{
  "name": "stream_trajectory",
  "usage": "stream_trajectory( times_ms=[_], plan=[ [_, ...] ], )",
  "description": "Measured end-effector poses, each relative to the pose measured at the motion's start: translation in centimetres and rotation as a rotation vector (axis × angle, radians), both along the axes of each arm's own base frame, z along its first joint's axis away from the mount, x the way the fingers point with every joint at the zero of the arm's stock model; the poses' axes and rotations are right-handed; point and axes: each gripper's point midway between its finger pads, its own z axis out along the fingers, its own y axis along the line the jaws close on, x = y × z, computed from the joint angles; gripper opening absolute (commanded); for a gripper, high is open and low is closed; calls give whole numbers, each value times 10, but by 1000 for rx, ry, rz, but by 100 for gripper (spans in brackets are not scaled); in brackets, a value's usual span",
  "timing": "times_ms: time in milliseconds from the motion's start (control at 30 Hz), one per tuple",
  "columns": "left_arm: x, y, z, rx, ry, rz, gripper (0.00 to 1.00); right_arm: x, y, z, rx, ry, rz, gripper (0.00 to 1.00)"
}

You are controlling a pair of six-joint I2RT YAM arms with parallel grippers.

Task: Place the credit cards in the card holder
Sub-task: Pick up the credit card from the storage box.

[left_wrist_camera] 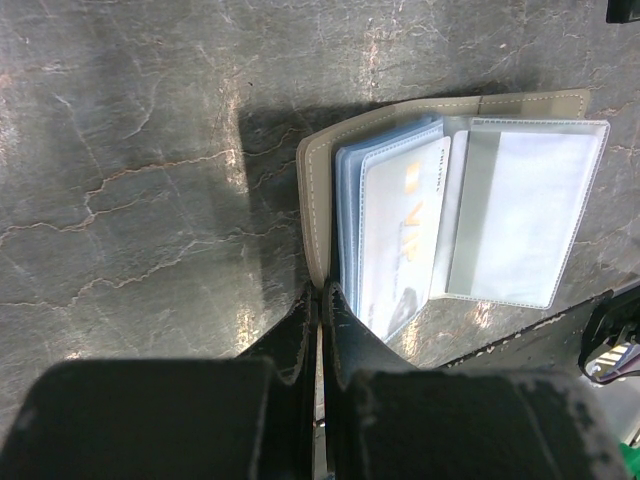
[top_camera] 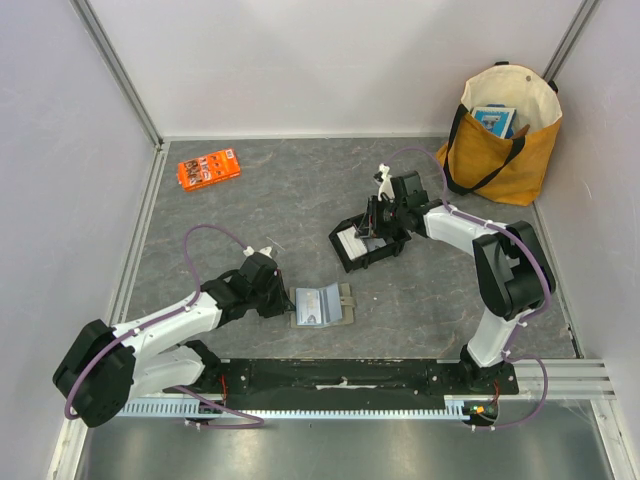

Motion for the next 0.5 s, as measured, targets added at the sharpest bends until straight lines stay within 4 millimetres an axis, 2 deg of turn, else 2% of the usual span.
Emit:
stream_trajectory(
  times_ms=[200,500],
  plan=[
    [-1,-1,0,-4,2,-4,2,2,-4,7,1,-16,-11,21],
    [-1,-1,0,-4,3,-4,2,8,-16,5,-25,-16,-46,20]
  ],
)
